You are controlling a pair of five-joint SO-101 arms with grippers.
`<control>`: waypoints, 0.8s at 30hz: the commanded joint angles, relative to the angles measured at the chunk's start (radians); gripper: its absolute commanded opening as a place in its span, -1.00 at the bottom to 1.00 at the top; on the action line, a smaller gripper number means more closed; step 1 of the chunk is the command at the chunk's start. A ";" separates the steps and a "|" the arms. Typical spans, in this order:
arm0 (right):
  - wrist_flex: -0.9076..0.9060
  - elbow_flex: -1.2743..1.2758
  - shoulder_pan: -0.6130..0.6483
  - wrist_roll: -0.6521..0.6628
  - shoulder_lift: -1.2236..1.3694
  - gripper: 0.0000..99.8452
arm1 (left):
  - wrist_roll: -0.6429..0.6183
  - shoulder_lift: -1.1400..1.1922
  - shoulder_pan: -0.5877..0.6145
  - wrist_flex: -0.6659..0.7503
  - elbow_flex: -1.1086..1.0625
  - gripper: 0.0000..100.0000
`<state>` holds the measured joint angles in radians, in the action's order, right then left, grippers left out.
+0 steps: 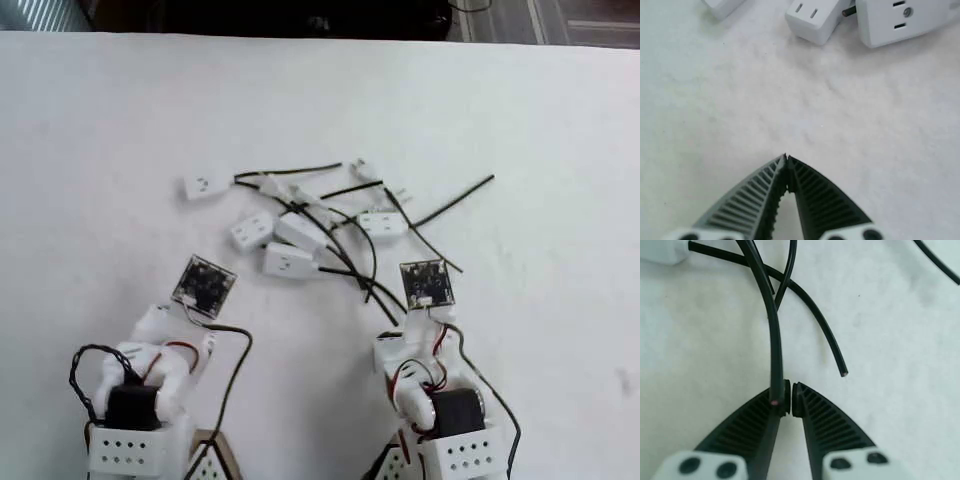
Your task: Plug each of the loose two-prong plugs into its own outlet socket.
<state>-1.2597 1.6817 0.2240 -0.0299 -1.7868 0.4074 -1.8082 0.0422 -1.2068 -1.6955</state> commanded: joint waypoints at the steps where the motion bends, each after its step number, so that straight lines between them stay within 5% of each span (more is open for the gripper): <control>1: -0.004 0.009 -0.010 -0.006 -0.007 -0.96 | -0.012 -0.004 -0.007 -0.006 0.003 -0.95; 11: -0.004 0.009 0.171 -0.008 -0.007 -0.96 | -0.009 -0.004 -0.008 -0.071 0.003 -0.95; 24: 0.008 -0.040 0.134 0.021 -0.008 -0.96 | 0.123 -0.004 -0.004 -0.028 0.028 -0.95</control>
<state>-1.2597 1.6817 0.3974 -0.0299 -1.7868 0.4948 -1.8205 0.0422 -1.2681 -1.6955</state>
